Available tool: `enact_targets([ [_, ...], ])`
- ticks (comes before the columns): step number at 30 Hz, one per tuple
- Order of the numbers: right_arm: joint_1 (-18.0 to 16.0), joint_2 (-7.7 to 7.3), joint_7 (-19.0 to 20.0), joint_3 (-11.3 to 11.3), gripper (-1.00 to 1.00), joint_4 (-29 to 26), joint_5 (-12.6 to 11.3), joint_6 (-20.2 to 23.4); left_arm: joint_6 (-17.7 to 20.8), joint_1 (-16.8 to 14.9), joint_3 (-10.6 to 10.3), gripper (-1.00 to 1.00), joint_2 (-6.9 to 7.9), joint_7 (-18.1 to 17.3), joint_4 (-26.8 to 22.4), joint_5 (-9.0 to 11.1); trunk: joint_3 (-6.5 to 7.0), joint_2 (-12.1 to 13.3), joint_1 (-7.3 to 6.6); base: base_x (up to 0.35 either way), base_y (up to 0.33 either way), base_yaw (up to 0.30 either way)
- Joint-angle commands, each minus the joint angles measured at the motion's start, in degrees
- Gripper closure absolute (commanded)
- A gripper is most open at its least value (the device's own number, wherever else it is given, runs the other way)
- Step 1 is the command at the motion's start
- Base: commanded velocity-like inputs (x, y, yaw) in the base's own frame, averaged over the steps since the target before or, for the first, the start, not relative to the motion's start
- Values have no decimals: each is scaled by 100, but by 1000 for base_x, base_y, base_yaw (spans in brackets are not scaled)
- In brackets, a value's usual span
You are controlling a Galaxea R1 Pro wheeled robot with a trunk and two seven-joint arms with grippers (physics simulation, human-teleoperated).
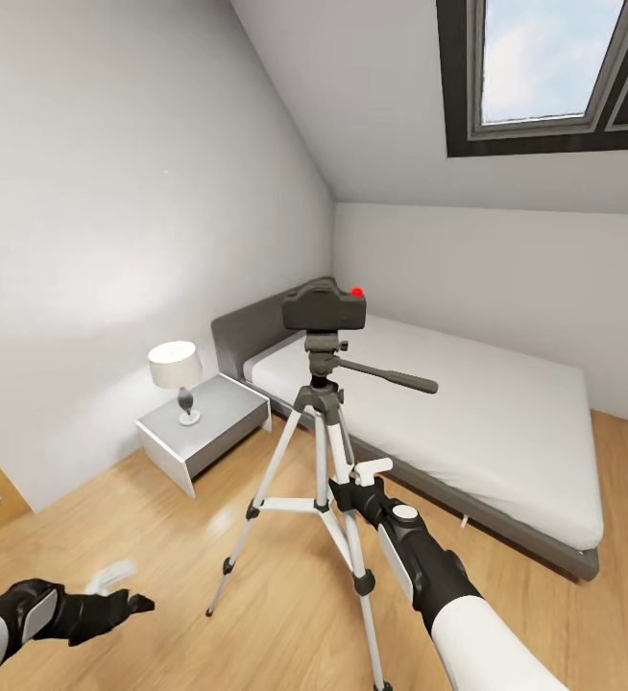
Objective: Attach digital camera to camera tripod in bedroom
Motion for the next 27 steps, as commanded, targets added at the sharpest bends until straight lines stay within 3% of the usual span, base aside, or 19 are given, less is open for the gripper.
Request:
enact_targets([
  [1,0,2,25,16,100,19,267,37,-25,142,33,-100,-50,164,-3,83,-10,-8,3,0,0,0],
  [4,0,2,26,18,100,24,260,45,-370,543,33,-100,-234,691,-3,127,-10,-8,3,0,0,0],
  [7,0,2,27,19,100,29,253,62,-1214,1130,42,-100,-568,1596,-3,184,-10,-8,3,0,0,0],
  [12,0,2,26,20,100,50,251,72,-1876,1588,59,-100,-833,2563,3,446,-10,-8,3,0,0,0],
  [14,0,2,24,20,100,80,251,71,-1999,1730,62,-100,-937,3001,4,623,-10,-8,3,0,0,0],
  [15,0,2,19,20,100,109,251,71,-2078,1853,64,-100,-1032,3468,5,811,-10,-8,3,0,0,0],
  [19,0,2,12,20,100,141,250,71,-2160,2072,66,-100,-1177,4293,6,1102,-10,-8,3,0,0,0],
  [23,0,2,-4,20,100,156,250,63,-2199,2256,65,-100,-1263,4780,6,1255,-10,-8,3,0,0,0],
  [27,0,2,-16,15,100,160,254,67,-2209,2322,65,-100,-1290,4920,6,1303,-10,-8,3,0,0,0],
])
